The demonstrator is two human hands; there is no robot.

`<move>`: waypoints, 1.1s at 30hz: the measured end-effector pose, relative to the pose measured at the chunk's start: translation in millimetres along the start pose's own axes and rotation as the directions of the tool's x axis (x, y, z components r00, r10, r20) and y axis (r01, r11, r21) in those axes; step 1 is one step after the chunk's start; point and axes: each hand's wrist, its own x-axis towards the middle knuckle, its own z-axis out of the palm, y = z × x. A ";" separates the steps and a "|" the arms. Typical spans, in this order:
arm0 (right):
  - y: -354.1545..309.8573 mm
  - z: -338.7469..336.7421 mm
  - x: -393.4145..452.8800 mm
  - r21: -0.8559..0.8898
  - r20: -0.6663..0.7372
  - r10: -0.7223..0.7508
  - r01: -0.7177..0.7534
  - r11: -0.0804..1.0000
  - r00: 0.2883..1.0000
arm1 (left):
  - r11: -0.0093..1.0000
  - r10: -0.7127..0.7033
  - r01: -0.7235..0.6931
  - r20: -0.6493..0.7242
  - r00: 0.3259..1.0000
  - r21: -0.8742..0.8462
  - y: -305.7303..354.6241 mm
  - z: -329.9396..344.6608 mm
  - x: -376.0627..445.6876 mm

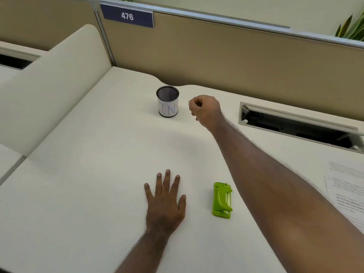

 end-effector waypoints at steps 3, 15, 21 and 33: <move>-10.1 22.4 32.1 -0.048 -0.008 -0.003 0.003 0.999 1.000 | 1.000 -0.002 0.002 -0.001 1.000 0.003 -1.6 0.0 2.7; -32.1 64.0 98.4 -0.501 0.129 -0.035 0.096 0.860 0.991 | 0.999 -0.022 0.023 0.027 0.999 -0.034 0.1 -3.6 6.2; -34.4 70.5 98.5 -0.585 0.123 -0.034 0.100 0.805 0.992 | 0.999 -0.026 0.028 0.036 0.999 -0.034 0.5 -5.3 6.2; -35.9 69.0 96.0 -0.601 0.119 -0.077 0.134 0.788 0.990 | 0.999 -0.029 0.029 0.015 0.999 -0.041 -0.4 -0.5 6.6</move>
